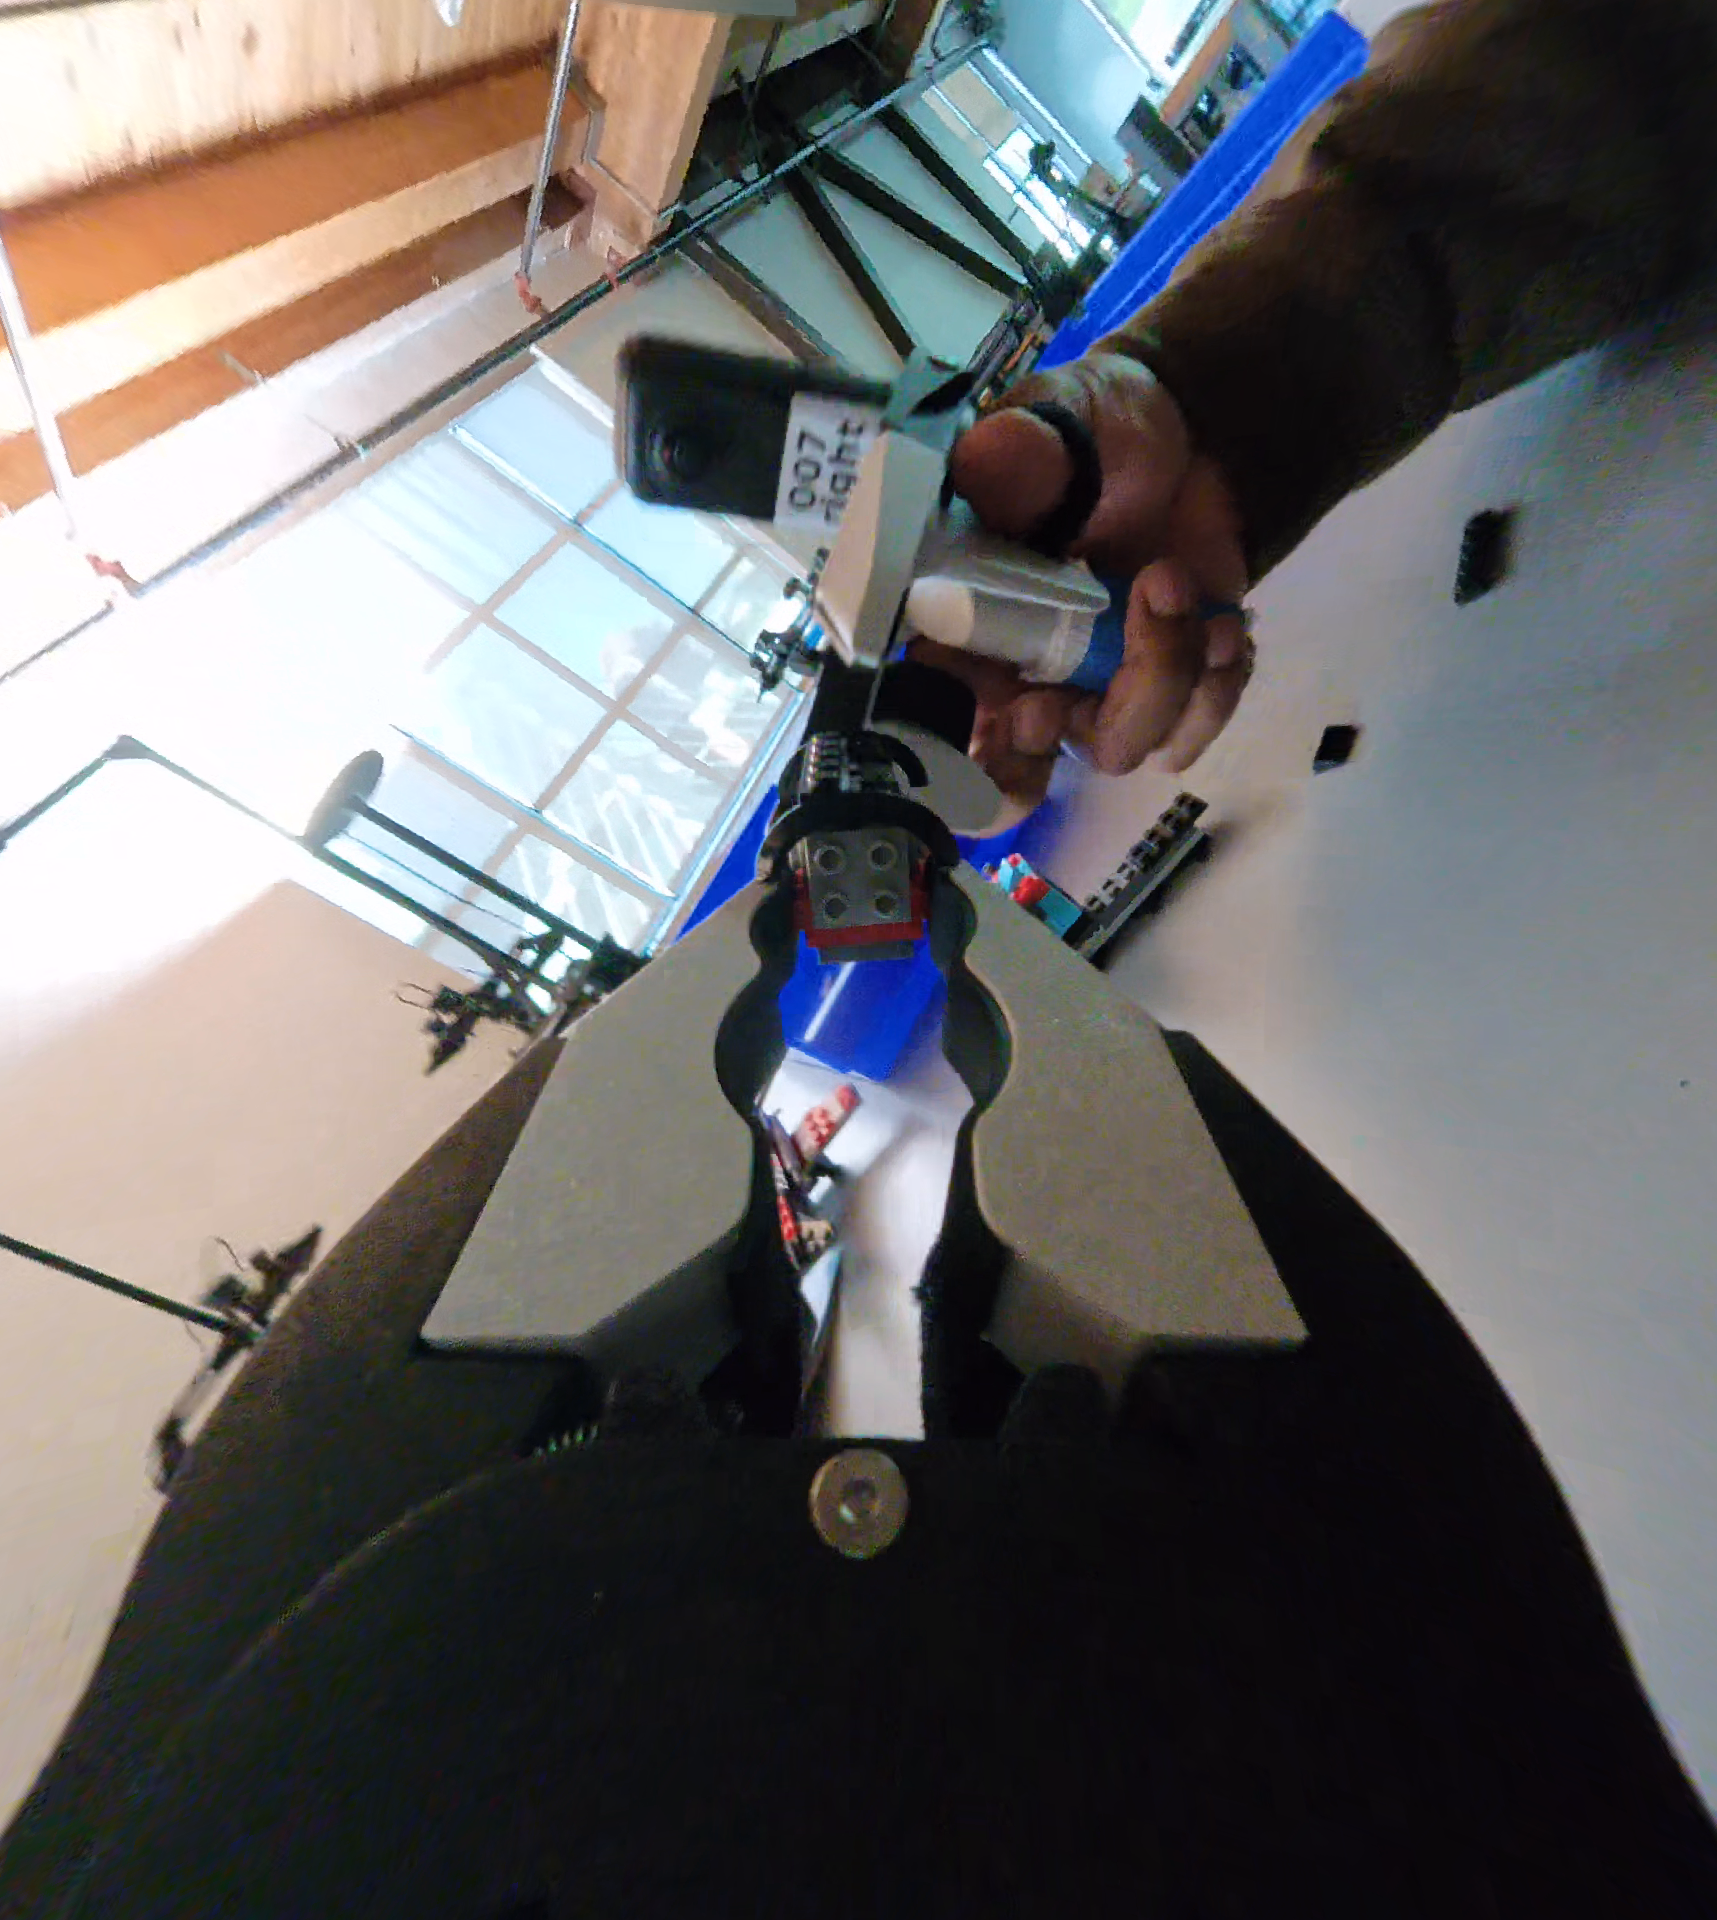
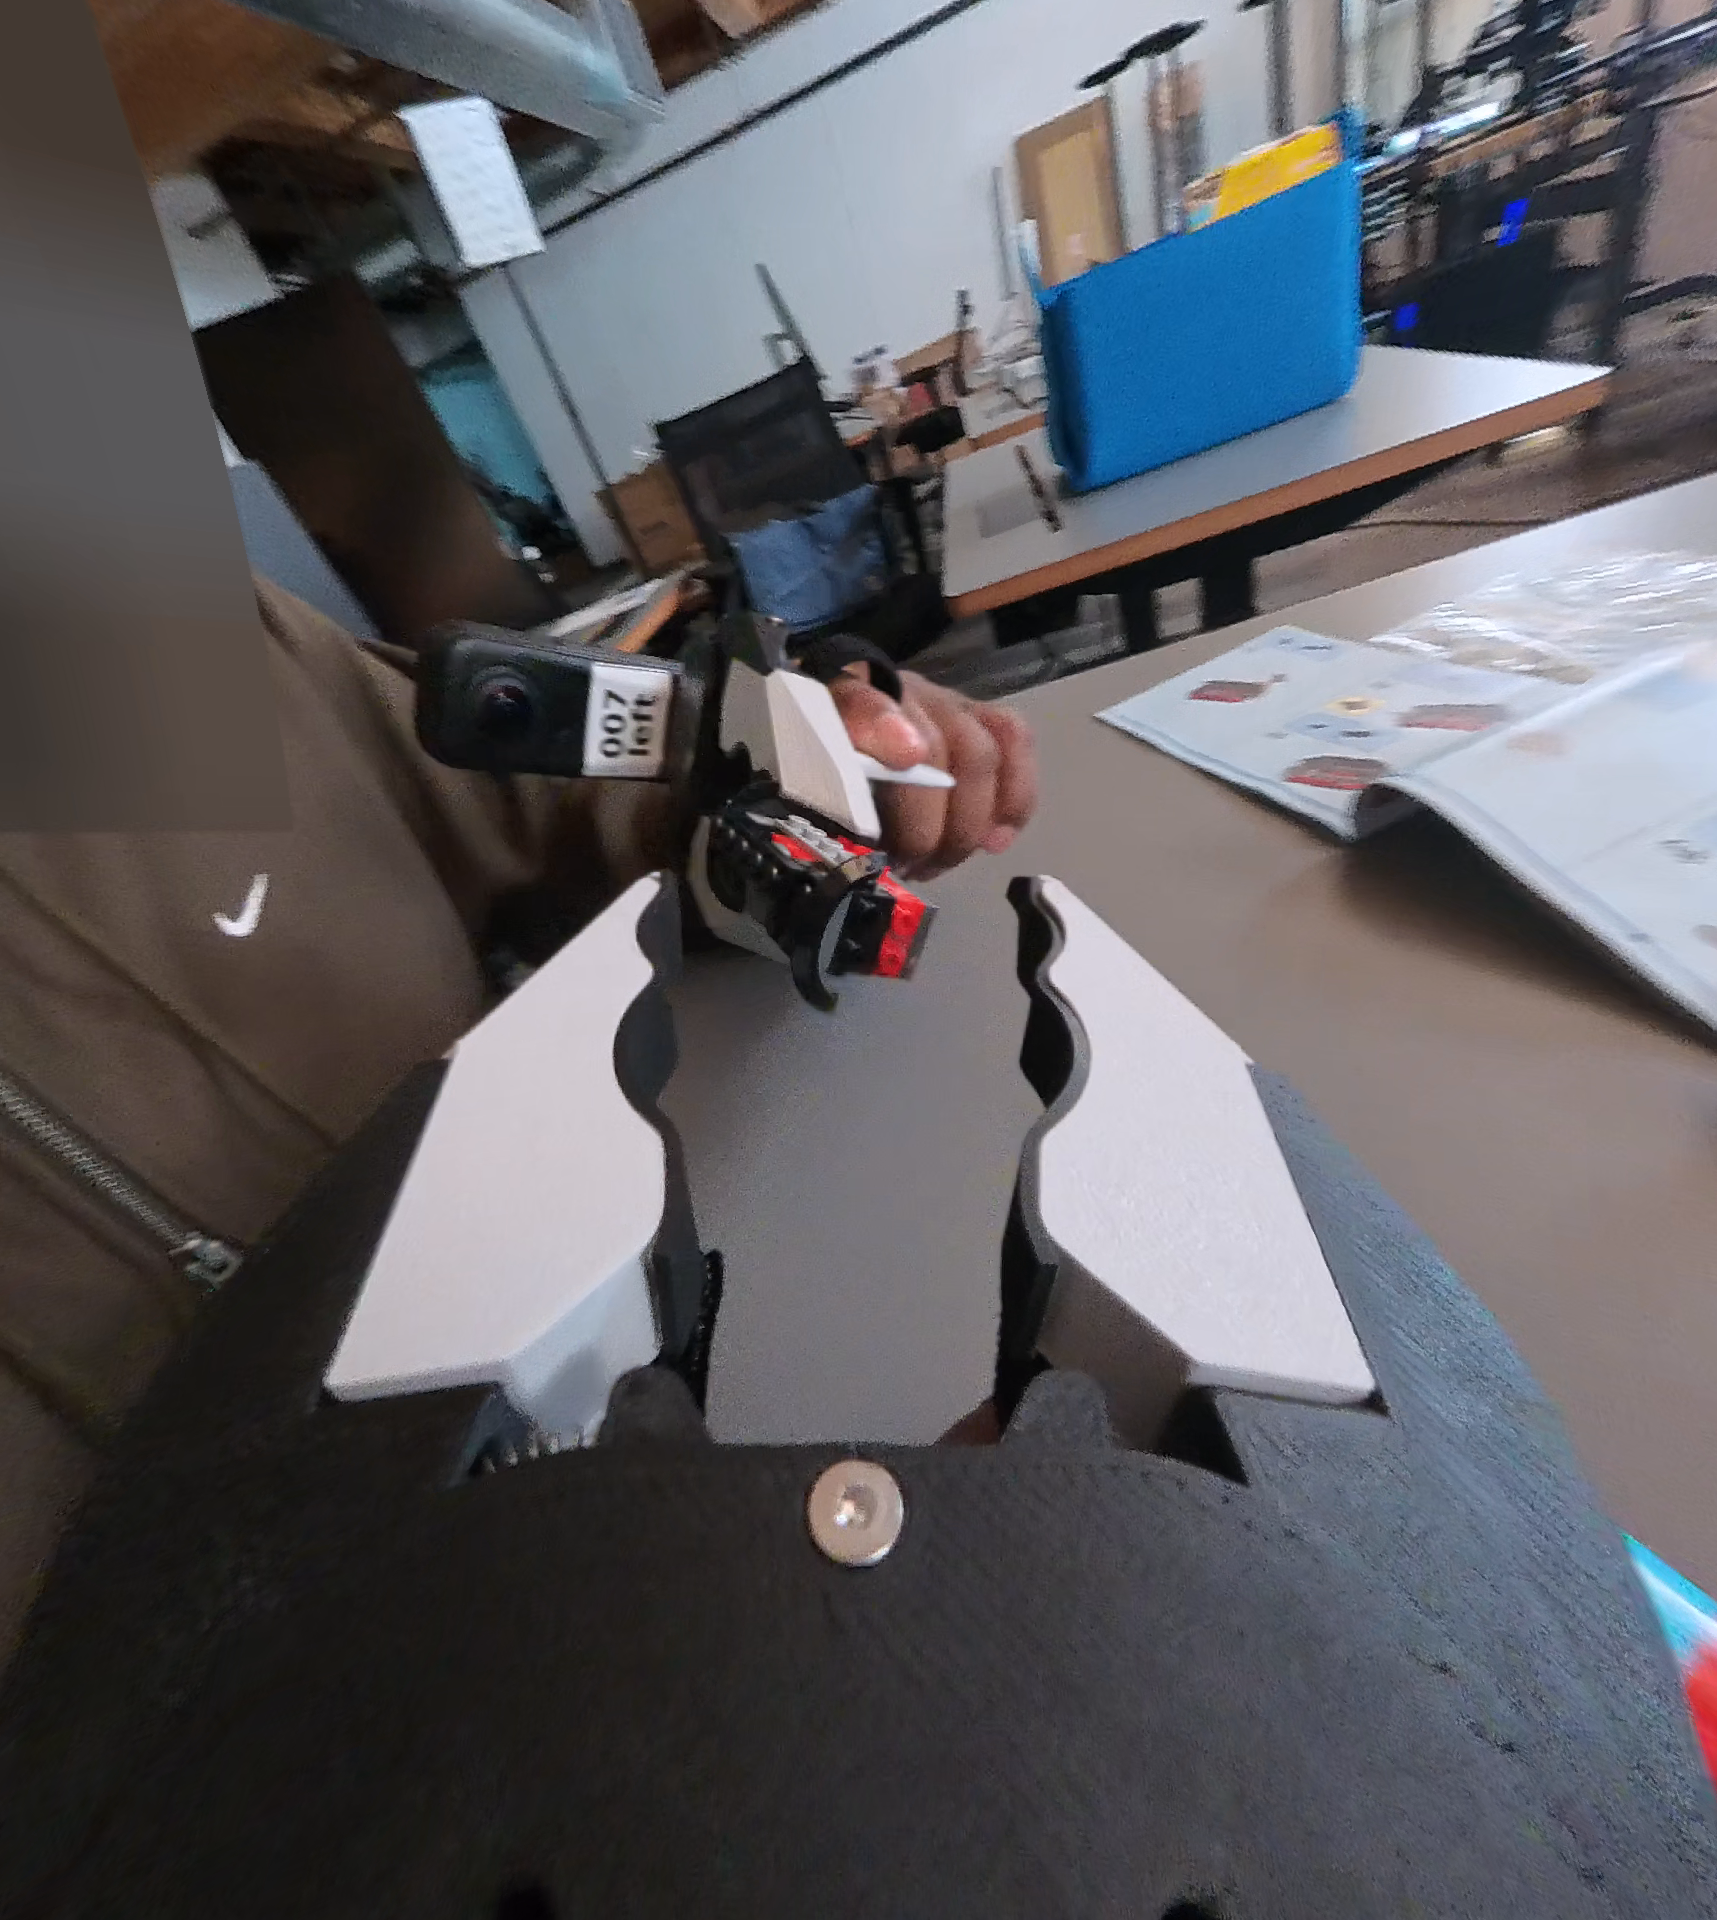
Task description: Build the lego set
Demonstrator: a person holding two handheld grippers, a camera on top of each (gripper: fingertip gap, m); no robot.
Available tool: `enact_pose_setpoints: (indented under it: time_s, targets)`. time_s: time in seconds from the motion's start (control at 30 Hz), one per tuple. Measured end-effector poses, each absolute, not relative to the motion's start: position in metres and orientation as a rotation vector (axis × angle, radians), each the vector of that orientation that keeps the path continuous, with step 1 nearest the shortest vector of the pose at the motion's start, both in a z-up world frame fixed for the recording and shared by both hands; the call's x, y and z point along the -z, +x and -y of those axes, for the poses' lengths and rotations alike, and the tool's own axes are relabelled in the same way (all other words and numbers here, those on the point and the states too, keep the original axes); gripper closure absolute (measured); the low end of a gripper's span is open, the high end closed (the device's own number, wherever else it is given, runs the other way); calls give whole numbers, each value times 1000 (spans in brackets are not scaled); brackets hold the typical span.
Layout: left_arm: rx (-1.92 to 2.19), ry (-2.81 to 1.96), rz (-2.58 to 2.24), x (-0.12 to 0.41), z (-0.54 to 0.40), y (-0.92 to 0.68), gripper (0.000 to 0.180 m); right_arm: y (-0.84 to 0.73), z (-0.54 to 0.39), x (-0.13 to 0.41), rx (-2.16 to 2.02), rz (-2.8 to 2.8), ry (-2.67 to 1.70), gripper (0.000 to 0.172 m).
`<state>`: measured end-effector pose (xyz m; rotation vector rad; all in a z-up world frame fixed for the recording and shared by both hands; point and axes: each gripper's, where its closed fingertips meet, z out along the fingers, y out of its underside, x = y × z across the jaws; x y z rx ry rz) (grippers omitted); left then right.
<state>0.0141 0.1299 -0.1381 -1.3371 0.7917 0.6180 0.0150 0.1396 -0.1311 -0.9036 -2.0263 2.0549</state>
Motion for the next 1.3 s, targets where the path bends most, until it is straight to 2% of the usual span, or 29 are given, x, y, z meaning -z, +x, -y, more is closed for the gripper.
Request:
enact_pose_setpoints:
  time_s: [0.23,0.3,0.47,0.5,0.6,0.73,0.83,1.1,1.13,1.2,1.3]
  targets:
    - [-264,-1455,-491,142,-137,-19,155,16,-200,124,-1767,1942,-1047,98]
    - [-151,-1449,-401,139,-135,-27,155,26,-218,130,-1626,1906,-1100,84]
    - [51,-1412,-277,131,-132,-37,155,80,-246,144,-1384,1790,-1161,84]
    - [75,-1415,-269,131,-132,-37,155,93,-248,150,-1340,1783,-1175,89]
    - [126,-1431,-270,135,-134,-33,155,133,-254,184,-1167,1841,-1252,119]
    - [176,-1480,-302,144,-137,-24,155,177,-261,237,-969,1981,-1386,125]
    - [209,-1545,-316,157,-142,-20,155,187,-267,257,-904,2032,-1418,130]
    - [281,-1581,-342,163,-141,-12,155,185,-267,273,-866,2176,-1380,140]
    - [288,-1580,-341,163,-141,-13,155,183,-265,273,-866,2196,-1367,143]
    - [305,-1575,-334,162,-141,-13,155,178,-259,273,-868,2246,-1330,161]
    - [324,-1560,-313,159,-140,-16,155,170,-247,271,-904,2328,-1255,162]
